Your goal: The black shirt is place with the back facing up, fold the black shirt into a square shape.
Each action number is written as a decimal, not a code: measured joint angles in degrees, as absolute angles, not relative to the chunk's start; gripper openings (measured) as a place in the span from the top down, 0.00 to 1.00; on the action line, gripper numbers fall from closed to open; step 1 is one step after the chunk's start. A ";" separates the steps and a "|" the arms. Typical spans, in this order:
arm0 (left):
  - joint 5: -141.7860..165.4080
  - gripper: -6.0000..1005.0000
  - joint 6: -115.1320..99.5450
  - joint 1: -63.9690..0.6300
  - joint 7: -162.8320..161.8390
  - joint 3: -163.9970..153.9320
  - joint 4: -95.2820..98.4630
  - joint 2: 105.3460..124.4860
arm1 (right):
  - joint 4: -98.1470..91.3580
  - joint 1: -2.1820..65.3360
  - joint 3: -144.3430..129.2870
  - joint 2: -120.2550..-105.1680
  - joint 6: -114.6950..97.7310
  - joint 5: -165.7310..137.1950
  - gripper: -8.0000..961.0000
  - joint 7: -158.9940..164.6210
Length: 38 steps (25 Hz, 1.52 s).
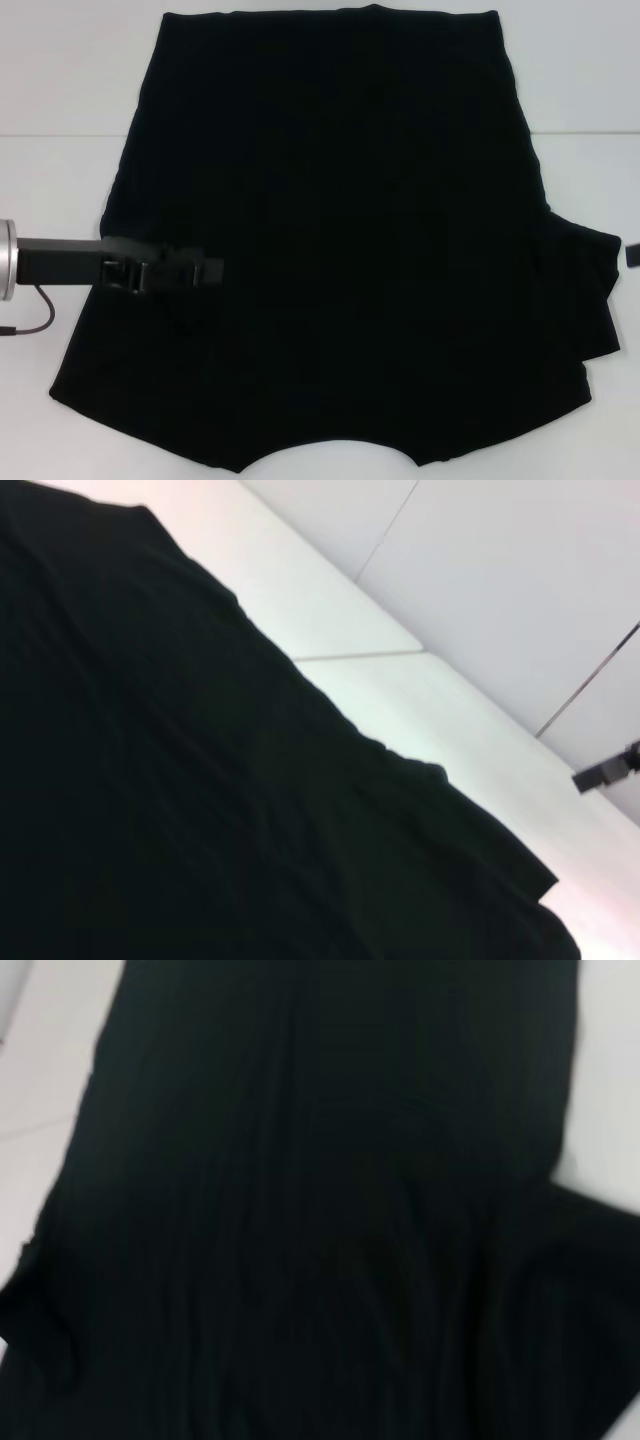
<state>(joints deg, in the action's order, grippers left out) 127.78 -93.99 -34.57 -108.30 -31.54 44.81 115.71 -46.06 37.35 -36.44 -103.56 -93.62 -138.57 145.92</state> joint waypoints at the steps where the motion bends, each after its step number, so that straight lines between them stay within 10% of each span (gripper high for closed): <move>1: 127.36 0.51 -93.97 -34.55 -108.29 -31.54 44.81 115.67 | -46.04 37.35 -36.42 -103.57 -93.78 -139.40 0.20 145.98; 6: 126.20 0.51 -93.85 -34.48 -107.97 -31.12 44.72 115.54 | -45.47 37.23 -36.43 -104.22 -92.55 -142.81 0.44 146.38; 14: 125.68 0.51 -93.19 -34.52 -108.06 -31.02 44.49 115.78 | -44.49 37.10 -36.88 -107.47 -89.03 -146.68 0.45 145.54; 38: 125.50 0.51 -92.80 -34.29 -108.20 -30.85 44.38 116.20 | -39.38 38.15 -37.19 -110.10 -81.12 -148.19 0.52 144.80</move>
<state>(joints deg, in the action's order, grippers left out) 125.50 -92.80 -34.29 -108.20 -30.85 44.38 116.20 -39.38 38.15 -37.19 -110.10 -81.12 -148.19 144.80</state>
